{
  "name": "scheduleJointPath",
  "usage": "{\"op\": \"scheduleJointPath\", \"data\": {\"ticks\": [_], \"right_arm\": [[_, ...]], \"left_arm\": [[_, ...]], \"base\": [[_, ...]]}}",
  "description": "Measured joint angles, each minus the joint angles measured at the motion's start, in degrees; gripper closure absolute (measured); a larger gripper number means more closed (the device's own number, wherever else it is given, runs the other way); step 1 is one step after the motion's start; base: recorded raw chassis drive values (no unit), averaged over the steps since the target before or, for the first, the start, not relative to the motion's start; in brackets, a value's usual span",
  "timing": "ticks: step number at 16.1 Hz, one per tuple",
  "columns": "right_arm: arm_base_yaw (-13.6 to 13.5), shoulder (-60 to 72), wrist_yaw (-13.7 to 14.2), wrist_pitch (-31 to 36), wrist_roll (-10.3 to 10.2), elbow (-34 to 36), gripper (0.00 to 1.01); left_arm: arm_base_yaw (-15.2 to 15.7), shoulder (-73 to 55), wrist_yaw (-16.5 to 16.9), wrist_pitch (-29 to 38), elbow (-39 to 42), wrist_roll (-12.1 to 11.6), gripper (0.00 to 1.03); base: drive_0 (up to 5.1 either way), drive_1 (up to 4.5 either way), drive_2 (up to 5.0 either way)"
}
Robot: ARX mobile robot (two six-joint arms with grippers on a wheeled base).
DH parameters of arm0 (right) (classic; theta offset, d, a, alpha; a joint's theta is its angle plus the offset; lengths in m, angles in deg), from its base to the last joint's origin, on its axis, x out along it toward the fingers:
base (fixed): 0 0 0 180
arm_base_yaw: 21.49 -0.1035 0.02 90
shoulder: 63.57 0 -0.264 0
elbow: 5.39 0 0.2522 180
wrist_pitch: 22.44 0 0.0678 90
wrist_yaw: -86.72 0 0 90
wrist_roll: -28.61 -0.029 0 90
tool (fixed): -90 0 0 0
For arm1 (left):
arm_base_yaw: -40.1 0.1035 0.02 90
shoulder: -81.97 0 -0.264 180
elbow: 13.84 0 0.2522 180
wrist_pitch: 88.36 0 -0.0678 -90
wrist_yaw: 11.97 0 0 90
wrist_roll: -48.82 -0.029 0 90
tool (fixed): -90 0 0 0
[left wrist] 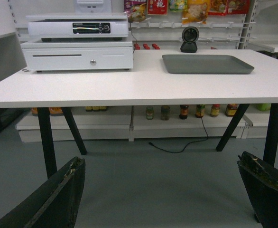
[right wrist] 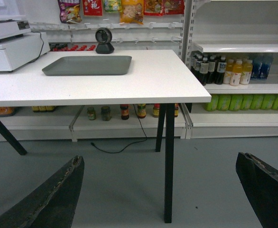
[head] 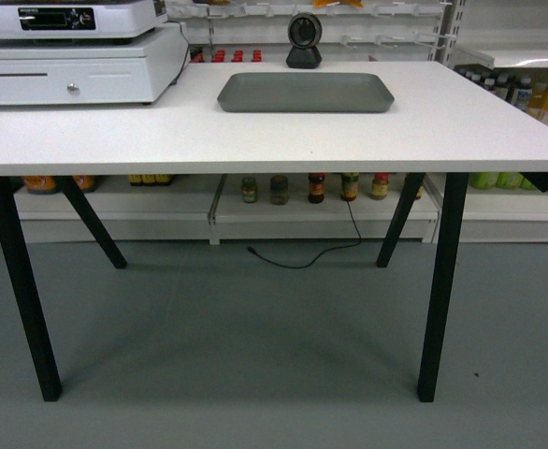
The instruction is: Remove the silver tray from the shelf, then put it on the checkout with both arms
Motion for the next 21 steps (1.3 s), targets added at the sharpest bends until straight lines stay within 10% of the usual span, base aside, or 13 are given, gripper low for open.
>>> {"op": "scheduleJointPath", "data": {"ticks": [21], "right_arm": [[0.0, 0.0, 0.04, -0.28, 0.04, 0.0, 0.03]], "left_arm": [[0.0, 0.0, 0.0, -0.24, 0.0, 0.0, 0.05]], "base": [[0.0, 0.0, 0.0]]}}
